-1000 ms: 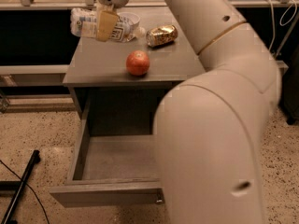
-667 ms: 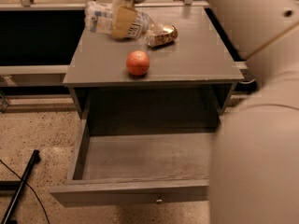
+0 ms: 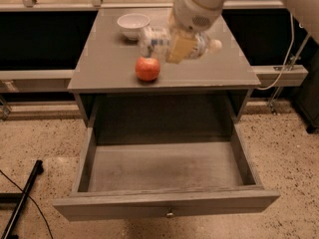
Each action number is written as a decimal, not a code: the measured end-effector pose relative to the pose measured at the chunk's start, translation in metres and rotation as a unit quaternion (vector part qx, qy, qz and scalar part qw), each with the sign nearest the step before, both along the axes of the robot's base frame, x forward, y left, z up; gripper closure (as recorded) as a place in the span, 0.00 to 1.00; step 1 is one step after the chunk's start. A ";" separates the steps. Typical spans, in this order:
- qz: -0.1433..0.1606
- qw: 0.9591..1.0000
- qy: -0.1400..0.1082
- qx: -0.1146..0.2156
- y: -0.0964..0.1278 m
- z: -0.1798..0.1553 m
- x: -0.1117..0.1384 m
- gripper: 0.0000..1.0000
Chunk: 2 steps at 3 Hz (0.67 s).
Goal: Place blue plastic bottle into top drawer
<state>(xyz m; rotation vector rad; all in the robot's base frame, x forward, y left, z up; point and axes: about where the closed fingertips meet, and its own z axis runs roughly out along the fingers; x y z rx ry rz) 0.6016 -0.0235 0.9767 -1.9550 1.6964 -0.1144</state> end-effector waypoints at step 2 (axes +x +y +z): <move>-0.007 0.999 0.039 -0.038 -0.015 -0.046 -0.007 1.00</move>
Offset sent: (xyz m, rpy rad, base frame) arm -0.0004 -0.0178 -0.0545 -0.1126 0.0964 -0.0208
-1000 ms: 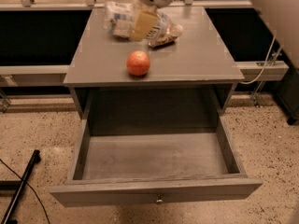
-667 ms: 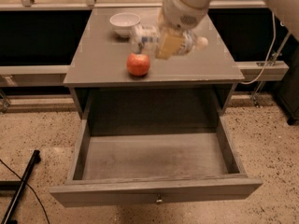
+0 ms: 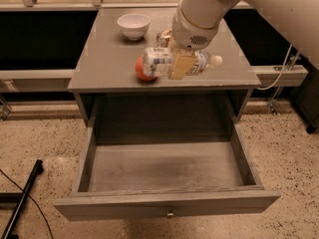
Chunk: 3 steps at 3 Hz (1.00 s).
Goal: Place blue plastic bottle into top drawer
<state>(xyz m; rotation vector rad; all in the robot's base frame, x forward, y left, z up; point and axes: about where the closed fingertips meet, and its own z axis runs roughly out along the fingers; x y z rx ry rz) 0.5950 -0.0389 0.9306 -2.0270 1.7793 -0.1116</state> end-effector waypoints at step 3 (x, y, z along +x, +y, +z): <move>-0.072 0.992 0.085 0.056 0.039 -0.195 -0.072 1.00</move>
Offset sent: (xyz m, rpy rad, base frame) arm -0.1141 0.0351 -0.2768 0.0018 0.3019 -0.1926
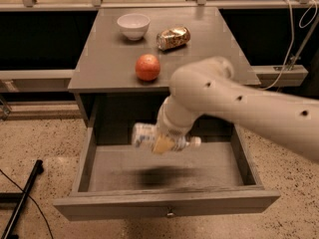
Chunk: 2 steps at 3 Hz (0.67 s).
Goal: Place blue plastic bottle into top drawer
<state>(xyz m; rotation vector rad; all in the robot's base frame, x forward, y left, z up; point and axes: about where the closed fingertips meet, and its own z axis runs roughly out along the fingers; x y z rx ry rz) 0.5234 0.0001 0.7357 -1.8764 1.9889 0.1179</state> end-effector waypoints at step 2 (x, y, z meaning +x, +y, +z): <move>0.066 0.994 0.082 -0.016 0.022 -0.126 -0.050 0.82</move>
Offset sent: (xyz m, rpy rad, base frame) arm -0.0730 0.0332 -0.1841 -0.0622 0.2674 0.2353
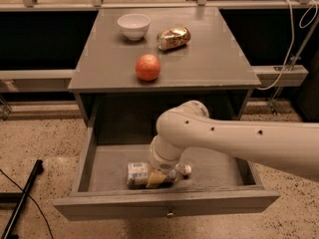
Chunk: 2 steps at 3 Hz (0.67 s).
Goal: Place blue plastic bottle into top drawer
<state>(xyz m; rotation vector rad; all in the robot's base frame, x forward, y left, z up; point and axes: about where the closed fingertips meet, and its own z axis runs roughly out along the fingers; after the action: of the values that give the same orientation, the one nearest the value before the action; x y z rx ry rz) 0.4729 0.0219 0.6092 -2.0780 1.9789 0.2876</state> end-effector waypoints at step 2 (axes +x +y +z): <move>0.007 0.999 0.004 0.036 -0.004 0.027 0.022 0.28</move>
Offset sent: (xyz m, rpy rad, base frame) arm 0.0572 -0.0145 0.0753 0.1819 -0.0189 -0.0015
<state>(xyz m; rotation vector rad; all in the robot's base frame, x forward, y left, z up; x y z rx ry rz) 0.4952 0.0175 0.6362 -2.0490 1.9298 0.3653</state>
